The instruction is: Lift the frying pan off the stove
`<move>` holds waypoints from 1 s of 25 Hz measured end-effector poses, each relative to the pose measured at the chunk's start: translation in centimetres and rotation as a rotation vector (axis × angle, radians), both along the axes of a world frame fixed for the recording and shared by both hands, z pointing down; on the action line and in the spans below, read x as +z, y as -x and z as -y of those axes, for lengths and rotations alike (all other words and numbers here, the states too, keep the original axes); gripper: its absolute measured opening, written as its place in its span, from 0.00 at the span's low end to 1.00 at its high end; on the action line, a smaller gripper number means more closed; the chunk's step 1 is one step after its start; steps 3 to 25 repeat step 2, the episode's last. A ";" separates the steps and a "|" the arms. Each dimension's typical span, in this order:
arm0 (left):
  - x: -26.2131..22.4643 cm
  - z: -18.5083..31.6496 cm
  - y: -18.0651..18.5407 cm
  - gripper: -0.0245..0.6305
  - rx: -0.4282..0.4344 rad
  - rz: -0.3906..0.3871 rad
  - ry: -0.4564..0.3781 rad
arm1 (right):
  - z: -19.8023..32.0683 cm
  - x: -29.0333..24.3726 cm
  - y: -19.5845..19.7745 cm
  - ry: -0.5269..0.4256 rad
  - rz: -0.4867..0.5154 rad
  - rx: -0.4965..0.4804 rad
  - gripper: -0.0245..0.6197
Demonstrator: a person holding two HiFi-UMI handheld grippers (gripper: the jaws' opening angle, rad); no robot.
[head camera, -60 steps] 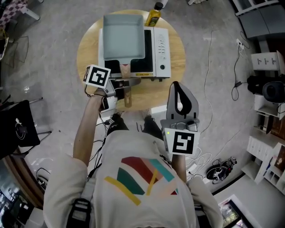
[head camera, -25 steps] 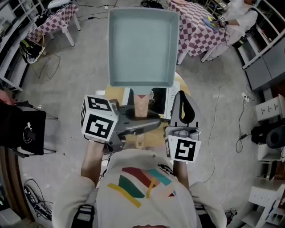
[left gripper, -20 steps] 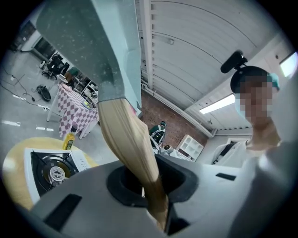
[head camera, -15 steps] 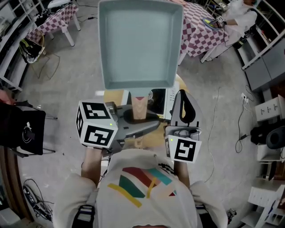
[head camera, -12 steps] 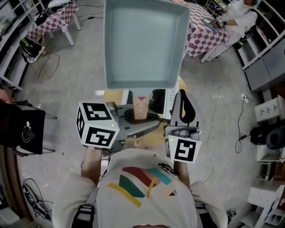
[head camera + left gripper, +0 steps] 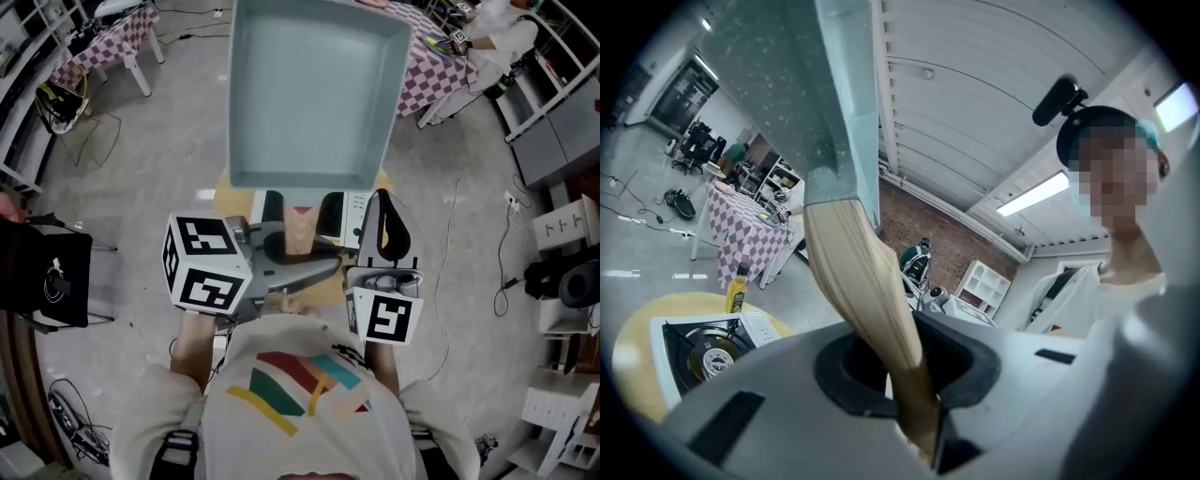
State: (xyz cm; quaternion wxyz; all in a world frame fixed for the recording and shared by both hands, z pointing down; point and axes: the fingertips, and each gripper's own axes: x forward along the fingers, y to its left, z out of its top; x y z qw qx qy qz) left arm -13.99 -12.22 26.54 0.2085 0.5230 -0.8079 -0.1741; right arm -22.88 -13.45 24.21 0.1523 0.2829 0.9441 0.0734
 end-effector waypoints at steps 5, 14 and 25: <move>0.0 0.2 0.2 0.10 0.003 0.012 -0.003 | 0.4 -0.2 0.1 0.010 0.006 0.002 0.04; 0.0 0.2 0.2 0.10 0.003 0.012 -0.003 | 0.4 -0.2 0.1 0.010 0.006 0.002 0.04; 0.0 0.2 0.2 0.10 0.003 0.012 -0.003 | 0.4 -0.2 0.1 0.010 0.006 0.002 0.04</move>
